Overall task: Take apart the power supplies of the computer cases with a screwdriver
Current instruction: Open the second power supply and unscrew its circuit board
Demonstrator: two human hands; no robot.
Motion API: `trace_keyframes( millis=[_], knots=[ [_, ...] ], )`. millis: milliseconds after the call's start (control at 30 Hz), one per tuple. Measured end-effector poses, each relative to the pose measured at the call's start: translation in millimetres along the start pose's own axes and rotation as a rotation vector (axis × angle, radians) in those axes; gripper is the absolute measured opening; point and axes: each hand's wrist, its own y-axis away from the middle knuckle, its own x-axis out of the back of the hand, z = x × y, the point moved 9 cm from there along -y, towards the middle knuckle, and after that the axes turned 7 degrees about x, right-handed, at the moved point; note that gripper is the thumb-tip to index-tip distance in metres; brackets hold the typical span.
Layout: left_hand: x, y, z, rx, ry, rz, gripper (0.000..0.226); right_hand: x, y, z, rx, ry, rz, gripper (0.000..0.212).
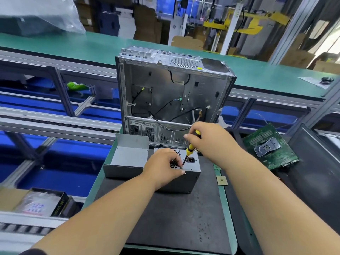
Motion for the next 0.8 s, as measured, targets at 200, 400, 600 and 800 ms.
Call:
trace_keyframes(
  millis=[200, 400, 600, 800],
  knots=[
    [0, 1, -1, 0.018, 0.000, -0.001, 0.026, -2, 1, -4, 0.044, -0.116, -0.031, 0.006],
    [3, -2, 3, -0.017, 0.017, 0.016, 0.025, 2, -3, -10, 0.056, 0.105, 0.008, 0.037],
    [1, -3, 2, -0.014, 0.021, 0.003, 0.025, -4, -2, -17, 0.118, -0.063, 0.021, 0.007],
    [0, -3, 1, -0.019, 0.035, -0.003, 0.025, -2, 0, -9, 0.137, -0.205, 0.006, 0.014]
  ],
)
